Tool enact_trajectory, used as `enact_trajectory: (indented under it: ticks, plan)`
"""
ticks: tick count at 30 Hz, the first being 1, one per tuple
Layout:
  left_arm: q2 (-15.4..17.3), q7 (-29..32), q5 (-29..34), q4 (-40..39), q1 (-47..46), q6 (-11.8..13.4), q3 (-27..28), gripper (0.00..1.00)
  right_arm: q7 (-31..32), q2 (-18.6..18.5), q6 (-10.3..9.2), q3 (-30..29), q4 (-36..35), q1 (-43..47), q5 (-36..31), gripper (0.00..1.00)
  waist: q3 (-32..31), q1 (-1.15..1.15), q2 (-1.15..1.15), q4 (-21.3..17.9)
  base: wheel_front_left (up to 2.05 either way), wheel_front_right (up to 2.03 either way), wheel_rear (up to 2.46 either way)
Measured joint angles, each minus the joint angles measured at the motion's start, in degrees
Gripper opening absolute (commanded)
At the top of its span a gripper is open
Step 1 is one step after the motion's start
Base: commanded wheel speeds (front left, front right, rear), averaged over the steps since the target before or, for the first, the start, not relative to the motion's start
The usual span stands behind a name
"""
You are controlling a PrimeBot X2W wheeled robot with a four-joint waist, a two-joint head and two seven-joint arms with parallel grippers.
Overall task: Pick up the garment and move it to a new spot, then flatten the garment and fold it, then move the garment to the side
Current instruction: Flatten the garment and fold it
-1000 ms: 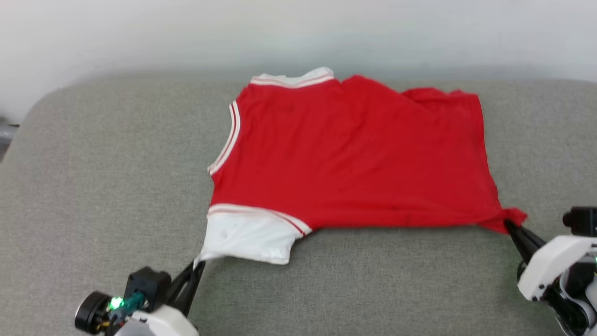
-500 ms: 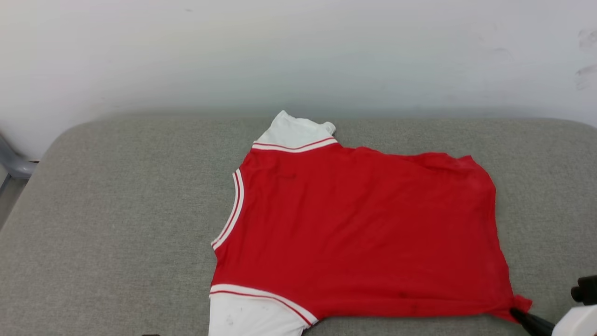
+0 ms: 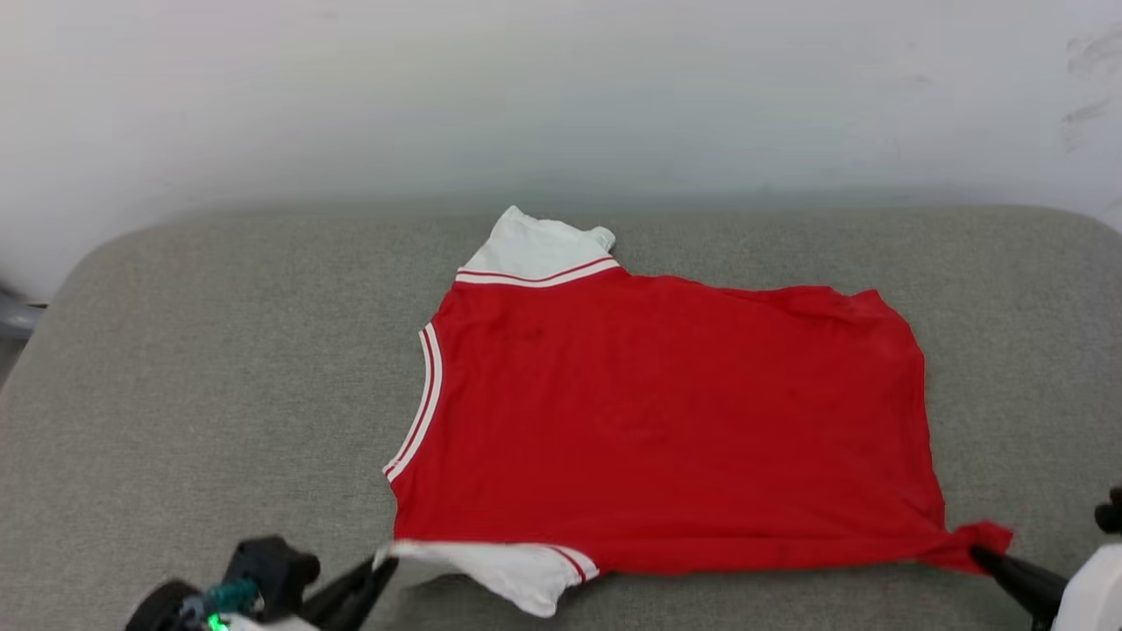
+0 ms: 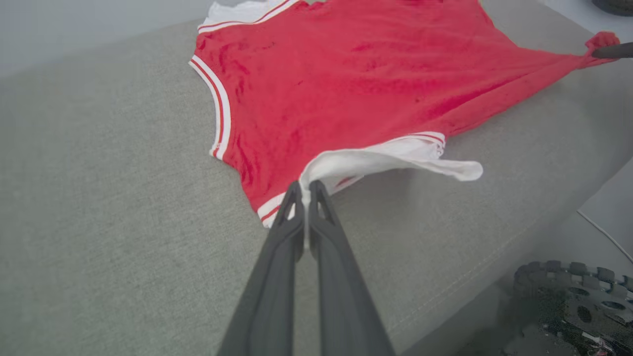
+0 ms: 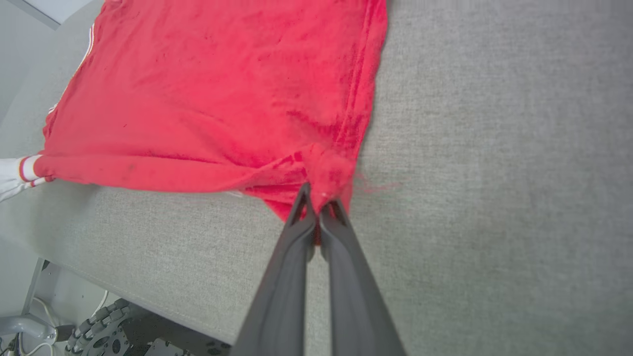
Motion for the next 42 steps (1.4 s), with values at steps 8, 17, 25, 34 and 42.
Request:
enact_trajectory:
  ticks: [8,17,25,34,42]
  plan:
    - [-0.7,1.3,1.4,2.5,-11.2,-1.5,2.1,0.00,4.3,1.5,-0.01,-2.8,-2.5,-5.9,-3.3,0.00,4.9,0.01,0.00,-0.8,0.00,0.00,0.00]
    - [-2.9,3.2,3.4,10.1,-23.1,-4.8,1.4,0.00,8.3,5.2,-0.01,-3.9,0.1,-13.8,-9.1,0.00,11.9,0.02,0.00,-1.8,0.00,0.00,0.00]
    - [-5.0,4.0,5.6,17.7,-29.4,-6.7,-0.7,0.00,10.1,7.7,-0.01,-3.4,3.0,-18.4,-12.2,0.00,16.5,0.02,0.00,-2.3,0.00,0.00,0.00]
    - [-8.5,2.3,7.5,27.0,-32.7,-6.6,-2.5,1.00,9.0,9.1,-0.01,-3.4,5.4,-19.9,-14.2,1.00,17.0,0.01,-0.01,-2.2,0.00,0.00,0.00]
    - [-13.2,-3.9,5.5,30.2,-31.6,-3.8,-1.0,1.00,7.1,9.6,-0.02,-5.3,5.8,-18.3,-15.1,1.00,12.5,0.01,0.00,-2.0,0.00,0.00,0.00]
